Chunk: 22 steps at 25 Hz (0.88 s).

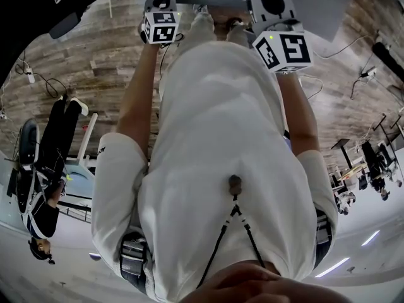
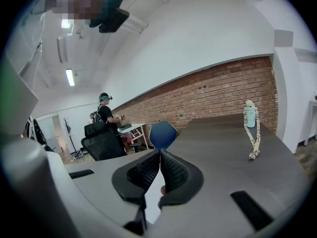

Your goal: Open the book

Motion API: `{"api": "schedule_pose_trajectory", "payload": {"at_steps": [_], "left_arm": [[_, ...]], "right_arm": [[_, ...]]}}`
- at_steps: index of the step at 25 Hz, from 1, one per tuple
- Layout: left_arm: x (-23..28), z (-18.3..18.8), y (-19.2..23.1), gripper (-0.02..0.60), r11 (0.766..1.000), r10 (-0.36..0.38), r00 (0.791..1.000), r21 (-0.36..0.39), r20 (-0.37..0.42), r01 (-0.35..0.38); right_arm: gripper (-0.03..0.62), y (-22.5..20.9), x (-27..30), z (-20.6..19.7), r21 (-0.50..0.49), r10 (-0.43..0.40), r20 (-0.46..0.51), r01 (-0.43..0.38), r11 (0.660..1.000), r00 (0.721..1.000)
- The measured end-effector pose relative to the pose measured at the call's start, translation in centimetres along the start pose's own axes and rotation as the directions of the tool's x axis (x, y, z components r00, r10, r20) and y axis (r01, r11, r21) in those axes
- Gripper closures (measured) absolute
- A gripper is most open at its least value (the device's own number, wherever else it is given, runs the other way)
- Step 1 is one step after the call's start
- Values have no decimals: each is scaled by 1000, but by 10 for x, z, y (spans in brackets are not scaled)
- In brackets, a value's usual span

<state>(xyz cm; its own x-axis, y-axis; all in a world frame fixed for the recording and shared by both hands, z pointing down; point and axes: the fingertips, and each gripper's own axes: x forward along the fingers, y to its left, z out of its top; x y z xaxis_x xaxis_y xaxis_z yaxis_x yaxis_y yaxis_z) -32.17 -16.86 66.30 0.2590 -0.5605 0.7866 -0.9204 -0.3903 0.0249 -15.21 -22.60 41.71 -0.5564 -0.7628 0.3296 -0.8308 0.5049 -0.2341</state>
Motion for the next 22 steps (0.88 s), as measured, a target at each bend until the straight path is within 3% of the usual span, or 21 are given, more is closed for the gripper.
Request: {"api": "schedule_pose_trajectory", "payload": {"at_steps": [13, 18, 22], "left_arm": [[5, 0, 9, 531, 999, 15, 1000, -30, -6, -15], [9, -13, 13, 522, 995, 5, 1000, -97, -18, -6], [10, -25, 19, 523, 994, 32, 998, -101, -53, -37]], "right_arm": [[557, -2, 8, 7, -1, -2, -1, 2, 1000, 1000], [557, -1, 6, 5, 6, -15, 10, 15, 1000, 1000], [557, -3, 2, 3, 6, -23, 12, 23, 1000, 1000]]}}
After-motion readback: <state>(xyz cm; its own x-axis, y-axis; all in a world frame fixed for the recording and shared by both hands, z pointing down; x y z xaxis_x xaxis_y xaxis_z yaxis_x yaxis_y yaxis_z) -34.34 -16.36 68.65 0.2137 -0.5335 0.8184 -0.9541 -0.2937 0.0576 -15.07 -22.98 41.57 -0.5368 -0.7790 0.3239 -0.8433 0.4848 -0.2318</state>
